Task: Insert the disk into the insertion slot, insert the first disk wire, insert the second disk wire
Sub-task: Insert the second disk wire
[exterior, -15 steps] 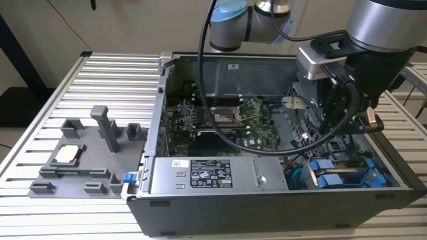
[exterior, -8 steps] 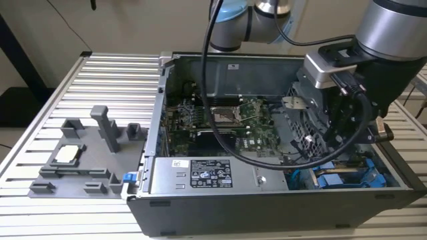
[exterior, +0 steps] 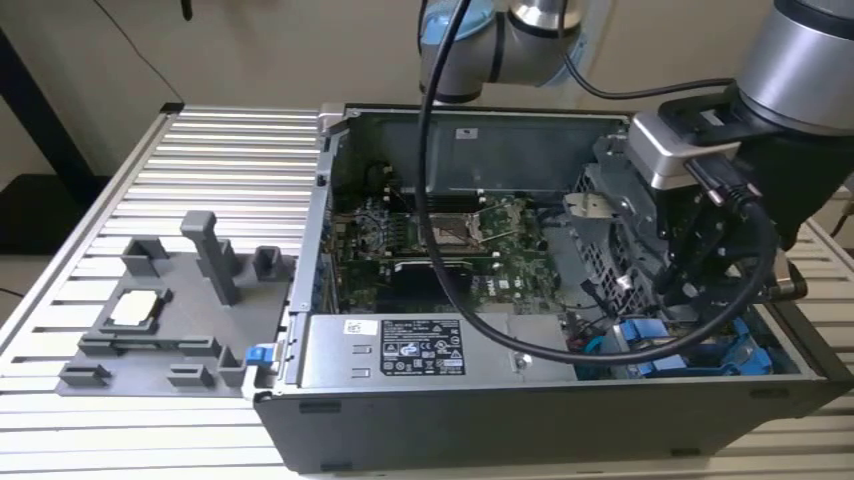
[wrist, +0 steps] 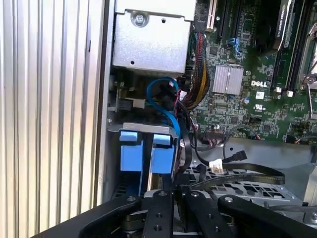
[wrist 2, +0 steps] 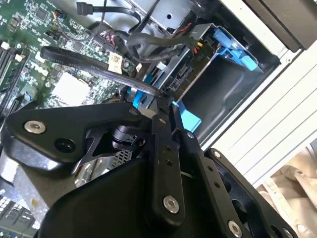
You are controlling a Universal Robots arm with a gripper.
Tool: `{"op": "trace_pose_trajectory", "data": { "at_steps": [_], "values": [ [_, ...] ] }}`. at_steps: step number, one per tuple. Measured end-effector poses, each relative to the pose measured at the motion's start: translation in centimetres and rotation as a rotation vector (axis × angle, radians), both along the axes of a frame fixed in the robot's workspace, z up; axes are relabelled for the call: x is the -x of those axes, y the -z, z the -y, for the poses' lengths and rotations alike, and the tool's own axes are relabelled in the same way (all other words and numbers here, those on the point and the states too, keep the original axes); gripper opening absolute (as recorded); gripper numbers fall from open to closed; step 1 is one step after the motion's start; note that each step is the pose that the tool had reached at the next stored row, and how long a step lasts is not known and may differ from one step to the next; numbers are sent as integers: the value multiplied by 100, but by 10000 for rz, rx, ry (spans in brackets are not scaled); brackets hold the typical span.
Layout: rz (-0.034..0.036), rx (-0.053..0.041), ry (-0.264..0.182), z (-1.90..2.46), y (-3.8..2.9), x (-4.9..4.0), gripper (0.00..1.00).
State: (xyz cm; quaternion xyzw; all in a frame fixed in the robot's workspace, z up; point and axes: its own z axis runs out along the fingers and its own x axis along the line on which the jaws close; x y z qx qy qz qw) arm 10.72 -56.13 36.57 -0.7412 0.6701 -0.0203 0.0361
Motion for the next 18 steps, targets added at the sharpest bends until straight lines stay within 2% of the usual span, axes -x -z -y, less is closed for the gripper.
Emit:
{"op": "trace_pose_trajectory", "data": {
  "at_steps": [3, 8, 13, 15, 18],
  "values": [
    [-291, 0, 1, 1, 1, -68, 16],
    [-737, 0, 0, 9, 3, -173, 16],
    [-1121, 0, 0, 26, 6, -260, 16],
    [-1214, 0, 0, 35, 10, -282, 16],
    [-1239, -3, 2, 44, 23, -297, 16]
  ]
}}
